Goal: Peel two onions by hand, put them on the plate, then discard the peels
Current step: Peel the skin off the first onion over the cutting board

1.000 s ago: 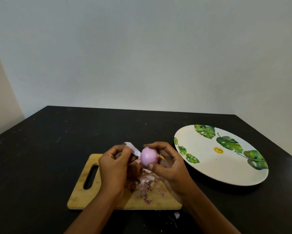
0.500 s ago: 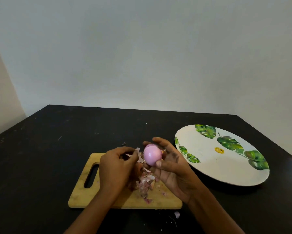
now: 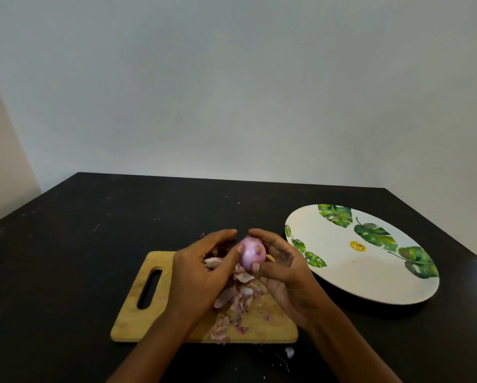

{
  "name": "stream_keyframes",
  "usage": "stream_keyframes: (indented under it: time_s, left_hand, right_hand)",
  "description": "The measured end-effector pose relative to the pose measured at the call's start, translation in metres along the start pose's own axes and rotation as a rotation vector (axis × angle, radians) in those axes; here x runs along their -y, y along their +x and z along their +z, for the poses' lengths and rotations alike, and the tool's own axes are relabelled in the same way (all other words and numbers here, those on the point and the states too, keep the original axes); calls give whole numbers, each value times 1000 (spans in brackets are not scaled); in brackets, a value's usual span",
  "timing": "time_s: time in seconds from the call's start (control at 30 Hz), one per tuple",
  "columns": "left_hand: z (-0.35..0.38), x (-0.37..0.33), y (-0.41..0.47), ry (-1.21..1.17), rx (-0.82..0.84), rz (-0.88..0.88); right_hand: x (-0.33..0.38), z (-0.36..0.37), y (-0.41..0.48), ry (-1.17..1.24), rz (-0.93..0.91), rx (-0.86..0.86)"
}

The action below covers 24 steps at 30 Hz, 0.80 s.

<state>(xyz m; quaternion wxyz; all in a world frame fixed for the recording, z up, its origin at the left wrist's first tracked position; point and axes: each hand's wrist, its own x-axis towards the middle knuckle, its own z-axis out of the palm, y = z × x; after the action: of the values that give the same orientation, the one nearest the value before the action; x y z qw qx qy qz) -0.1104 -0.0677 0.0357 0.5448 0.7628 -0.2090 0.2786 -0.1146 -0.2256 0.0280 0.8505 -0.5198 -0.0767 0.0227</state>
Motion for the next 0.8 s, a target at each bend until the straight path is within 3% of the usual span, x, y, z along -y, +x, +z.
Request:
stream_keyframes:
  time_s: [0.13,0.4,0.6,0.8]
  left_hand:
    - [-1,-1,-1,-12,24,67]
    - [-4,6,-2,225,55,176]
    - [1,4,-6,292,-22,133]
    - [0,-4,-2,55,-164,-86]
  right_hand:
    - [-1,-3,0,-48,-8,1]
    - [-2,-3,-2,-371,-108,-1]
    - [-5,-3,-3,-401,-127,9]
    - [-4,0,-5,-353,-120,33]
